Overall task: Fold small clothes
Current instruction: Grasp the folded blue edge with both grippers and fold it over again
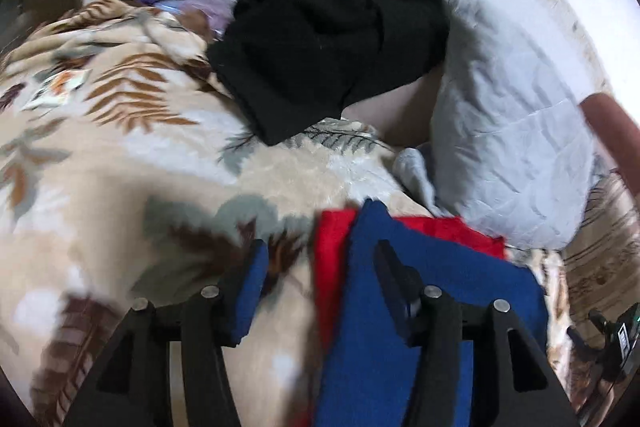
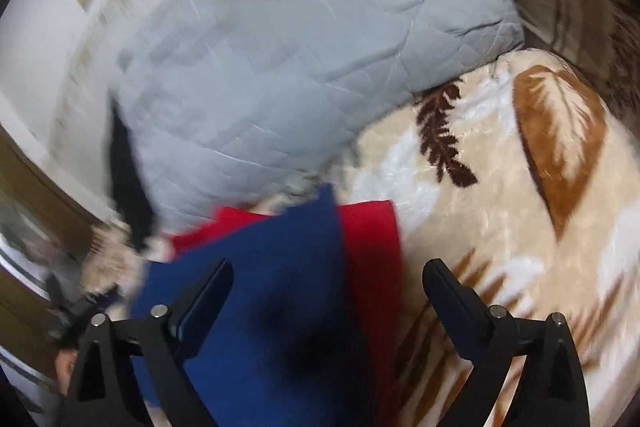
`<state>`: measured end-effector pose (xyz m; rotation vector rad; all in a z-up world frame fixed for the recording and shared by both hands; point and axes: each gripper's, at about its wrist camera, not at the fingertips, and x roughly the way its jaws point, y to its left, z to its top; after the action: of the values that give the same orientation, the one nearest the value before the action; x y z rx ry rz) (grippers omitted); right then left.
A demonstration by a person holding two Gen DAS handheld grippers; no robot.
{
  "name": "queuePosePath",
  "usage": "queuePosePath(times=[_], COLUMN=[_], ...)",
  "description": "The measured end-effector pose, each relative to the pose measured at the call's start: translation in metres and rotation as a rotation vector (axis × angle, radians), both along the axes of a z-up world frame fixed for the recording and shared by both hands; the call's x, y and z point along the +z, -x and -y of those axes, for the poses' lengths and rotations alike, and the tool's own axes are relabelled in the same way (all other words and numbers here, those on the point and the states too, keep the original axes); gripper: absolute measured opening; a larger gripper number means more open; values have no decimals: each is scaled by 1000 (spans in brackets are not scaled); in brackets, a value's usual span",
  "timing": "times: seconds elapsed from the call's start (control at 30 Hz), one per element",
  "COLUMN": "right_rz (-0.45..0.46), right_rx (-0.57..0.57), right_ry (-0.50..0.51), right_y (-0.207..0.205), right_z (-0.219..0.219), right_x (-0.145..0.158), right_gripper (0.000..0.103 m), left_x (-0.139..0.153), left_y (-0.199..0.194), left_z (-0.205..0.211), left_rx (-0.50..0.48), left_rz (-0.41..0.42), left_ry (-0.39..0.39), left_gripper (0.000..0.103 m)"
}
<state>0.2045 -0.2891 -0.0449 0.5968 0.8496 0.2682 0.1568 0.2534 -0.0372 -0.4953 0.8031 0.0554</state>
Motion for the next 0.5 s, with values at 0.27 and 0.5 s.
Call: queuePosePath(times=[0.27,0.5], right_rz=[-149,-180], right_rx=[-42,-137], right_ry=[-366,-307], right_y=[130,97], right_z=[-20,-38], right_x=[-62,-76], right_gripper=[97,97], left_x=[-57,-78], left_y=[100,83], left_z=[21,46], left_rx=[81,122], left_rz=[-109,-126], left_ry=[308,255], left_gripper=[61,65])
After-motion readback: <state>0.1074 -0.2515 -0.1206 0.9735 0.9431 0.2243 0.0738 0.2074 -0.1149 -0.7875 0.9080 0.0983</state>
